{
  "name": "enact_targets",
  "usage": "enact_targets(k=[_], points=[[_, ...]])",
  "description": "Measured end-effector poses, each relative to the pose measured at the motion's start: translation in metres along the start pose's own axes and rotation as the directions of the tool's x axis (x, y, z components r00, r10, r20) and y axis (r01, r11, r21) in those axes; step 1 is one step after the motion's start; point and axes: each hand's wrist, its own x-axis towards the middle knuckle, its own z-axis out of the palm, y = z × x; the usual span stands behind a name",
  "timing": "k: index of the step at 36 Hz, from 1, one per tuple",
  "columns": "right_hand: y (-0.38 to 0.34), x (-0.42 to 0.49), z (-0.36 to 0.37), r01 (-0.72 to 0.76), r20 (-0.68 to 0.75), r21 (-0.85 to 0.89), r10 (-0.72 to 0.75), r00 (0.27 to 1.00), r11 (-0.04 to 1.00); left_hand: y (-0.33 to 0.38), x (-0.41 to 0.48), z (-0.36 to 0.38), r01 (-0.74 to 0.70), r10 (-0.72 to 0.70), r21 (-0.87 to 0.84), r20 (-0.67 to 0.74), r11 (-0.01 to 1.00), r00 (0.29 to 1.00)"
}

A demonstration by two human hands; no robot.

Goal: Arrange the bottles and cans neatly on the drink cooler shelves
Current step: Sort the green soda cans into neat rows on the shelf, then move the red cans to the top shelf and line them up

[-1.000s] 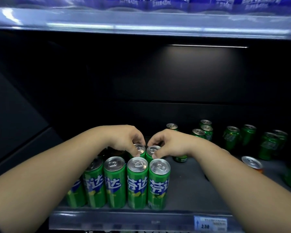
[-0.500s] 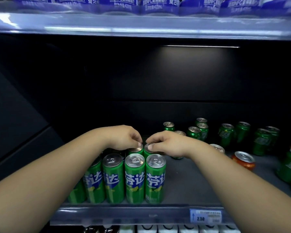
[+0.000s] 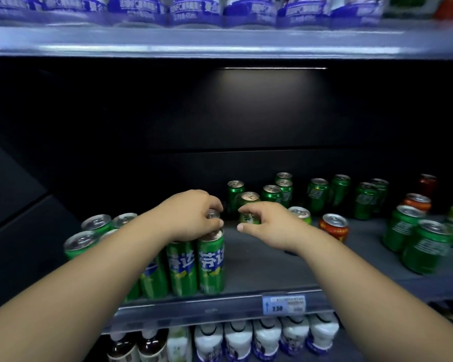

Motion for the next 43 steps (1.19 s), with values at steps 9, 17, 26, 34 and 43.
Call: enact_targets(k=[9,17,26,34,43], points=[[0.073,-0.103,-0.055,-0.121,-0.027,-0.129,0.119,0.993,0.984,0.121,0.022,0.023,-0.133,0.131,0.057,0.048,0.989,0.99],[0.179,-0.239,-0.126,-0.337,-0.072,-0.165,0.33,0.941,0.927,0.287,0.049,0.069,-0.299,0.304,-0.057,0.131,0.952,0.943],[0.251,-0.325,-0.159,-0.456,-0.085,-0.085,0.449,0.889,0.886,0.4,0.056,0.106,-0.301,0.316,-0.117,0.137,0.946,0.939],[0.269,-0.305,-0.142,-0.407,-0.063,0.012,0.407,0.911,0.913,0.388,0.055,0.126,-0.116,0.132,-0.175,0.087,0.978,0.987],[0.295,-0.24,-0.107,-0.418,-0.122,0.18,0.442,0.889,0.89,0.318,0.056,0.161,0.243,-0.306,-0.401,-0.101,0.883,0.947]])
